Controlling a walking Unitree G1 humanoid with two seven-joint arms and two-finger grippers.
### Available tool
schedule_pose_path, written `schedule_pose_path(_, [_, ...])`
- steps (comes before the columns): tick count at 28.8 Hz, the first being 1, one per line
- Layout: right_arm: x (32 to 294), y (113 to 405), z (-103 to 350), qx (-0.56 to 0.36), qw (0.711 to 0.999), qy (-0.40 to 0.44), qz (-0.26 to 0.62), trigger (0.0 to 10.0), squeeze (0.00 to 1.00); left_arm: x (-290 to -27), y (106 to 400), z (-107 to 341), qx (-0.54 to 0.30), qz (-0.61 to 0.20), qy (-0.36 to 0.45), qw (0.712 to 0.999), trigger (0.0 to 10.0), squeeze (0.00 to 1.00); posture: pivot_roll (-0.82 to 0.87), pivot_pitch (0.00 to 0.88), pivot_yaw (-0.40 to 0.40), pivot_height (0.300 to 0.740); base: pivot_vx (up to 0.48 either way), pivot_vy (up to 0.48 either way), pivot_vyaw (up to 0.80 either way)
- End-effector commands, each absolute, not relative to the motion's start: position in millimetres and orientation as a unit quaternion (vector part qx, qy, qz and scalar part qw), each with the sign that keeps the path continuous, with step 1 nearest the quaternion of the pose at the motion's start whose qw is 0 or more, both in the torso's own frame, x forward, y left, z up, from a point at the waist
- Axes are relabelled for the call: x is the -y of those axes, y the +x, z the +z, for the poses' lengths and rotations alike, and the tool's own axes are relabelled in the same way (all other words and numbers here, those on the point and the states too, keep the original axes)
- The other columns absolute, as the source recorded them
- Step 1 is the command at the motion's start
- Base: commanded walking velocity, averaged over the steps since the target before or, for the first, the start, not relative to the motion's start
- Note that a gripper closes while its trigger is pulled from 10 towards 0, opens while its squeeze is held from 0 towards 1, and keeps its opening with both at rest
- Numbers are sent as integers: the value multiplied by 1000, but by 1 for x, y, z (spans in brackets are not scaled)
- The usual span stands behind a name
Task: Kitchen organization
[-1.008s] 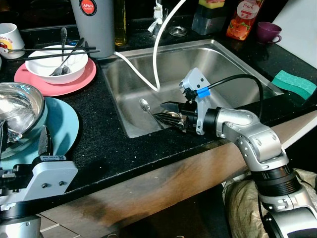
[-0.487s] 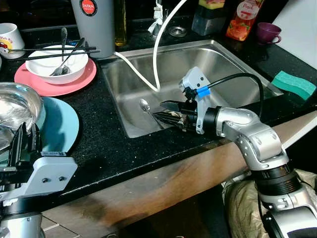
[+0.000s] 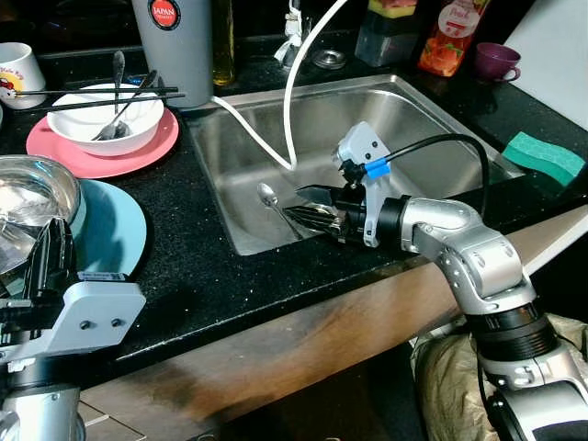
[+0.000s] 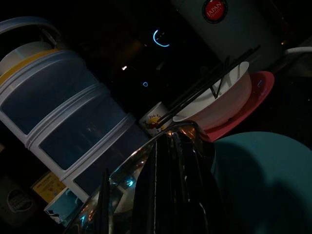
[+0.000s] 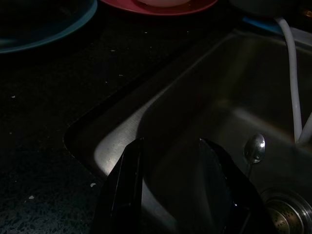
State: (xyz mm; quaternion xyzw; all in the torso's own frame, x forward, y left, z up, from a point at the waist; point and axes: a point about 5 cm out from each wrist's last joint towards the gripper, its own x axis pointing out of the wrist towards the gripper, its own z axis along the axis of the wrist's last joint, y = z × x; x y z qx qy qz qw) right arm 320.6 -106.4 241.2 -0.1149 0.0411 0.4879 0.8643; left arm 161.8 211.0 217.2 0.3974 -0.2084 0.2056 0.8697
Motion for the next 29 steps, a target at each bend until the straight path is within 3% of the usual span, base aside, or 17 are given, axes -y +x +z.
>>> schedule_pose_path(1, [108, 322, 242, -39, 865, -121, 485, 10000, 0, -211, 162, 216, 203, 198, 396, 873, 0, 0, 47, 96, -79, 740, 0, 0, 0])
schedule_pose_path(11, [108, 322, 243, -37, 865, -122, 485, 10000, 0, -203, 167, 228, 232, 186, 392, 871, 0, 0, 46, 89, -79, 740, 0, 0, 0])
schedule_pose_path(29, [107, 322, 244, -34, 866, -117, 486, 10000, 0, -170, 186, 274, 363, 140, 386, 836, 0, 0, 50, 90, -77, 740, 0, 0, 0])
